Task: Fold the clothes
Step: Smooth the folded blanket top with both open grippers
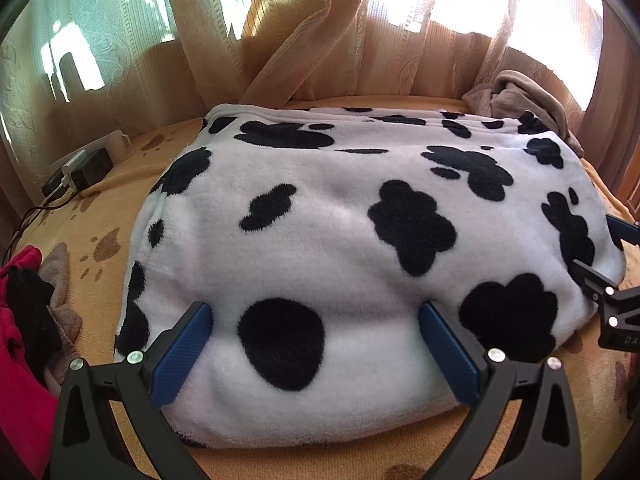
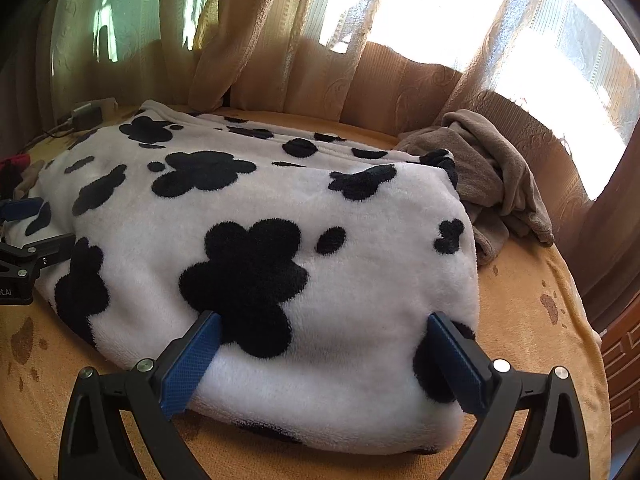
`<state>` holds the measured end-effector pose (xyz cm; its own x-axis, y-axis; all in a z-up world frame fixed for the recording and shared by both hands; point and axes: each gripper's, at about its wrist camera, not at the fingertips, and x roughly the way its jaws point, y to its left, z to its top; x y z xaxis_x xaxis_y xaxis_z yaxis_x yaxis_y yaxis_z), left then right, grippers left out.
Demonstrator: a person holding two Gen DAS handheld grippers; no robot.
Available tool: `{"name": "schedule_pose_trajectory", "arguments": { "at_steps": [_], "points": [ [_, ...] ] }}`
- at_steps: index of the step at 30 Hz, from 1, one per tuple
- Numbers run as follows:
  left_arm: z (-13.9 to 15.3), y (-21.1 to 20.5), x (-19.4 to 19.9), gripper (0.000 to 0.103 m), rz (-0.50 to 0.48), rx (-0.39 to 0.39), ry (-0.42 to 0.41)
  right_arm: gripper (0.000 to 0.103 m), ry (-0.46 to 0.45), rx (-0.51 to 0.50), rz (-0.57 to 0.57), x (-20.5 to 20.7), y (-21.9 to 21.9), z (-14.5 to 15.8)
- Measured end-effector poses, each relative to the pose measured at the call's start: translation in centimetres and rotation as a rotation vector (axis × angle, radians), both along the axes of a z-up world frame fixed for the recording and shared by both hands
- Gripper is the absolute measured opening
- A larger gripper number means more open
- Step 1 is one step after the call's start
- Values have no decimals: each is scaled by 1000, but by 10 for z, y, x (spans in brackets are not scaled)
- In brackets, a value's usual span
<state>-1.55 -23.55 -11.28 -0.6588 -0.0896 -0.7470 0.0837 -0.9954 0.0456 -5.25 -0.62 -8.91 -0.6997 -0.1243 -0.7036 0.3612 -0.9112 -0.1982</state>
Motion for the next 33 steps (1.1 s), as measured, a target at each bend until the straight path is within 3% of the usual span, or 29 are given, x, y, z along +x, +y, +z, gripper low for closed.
{"name": "schedule_pose_trajectory", "arguments": {
  "at_steps": [13, 22, 27, 33],
  "points": [
    [0, 0, -1, 103, -1, -3, -3, 103, -6, -5, 20, 2, 1, 0],
    [3, 1, 1, 103, 1, -12, 5, 103, 15, 85, 11, 6, -9, -4],
    [21, -14, 10, 103, 9, 31, 66, 103, -14, -80, 22, 5, 14, 4],
    [52, -70, 2, 103, 188, 3, 122, 103, -26, -247, 14, 5, 38, 24]
  ]
}}
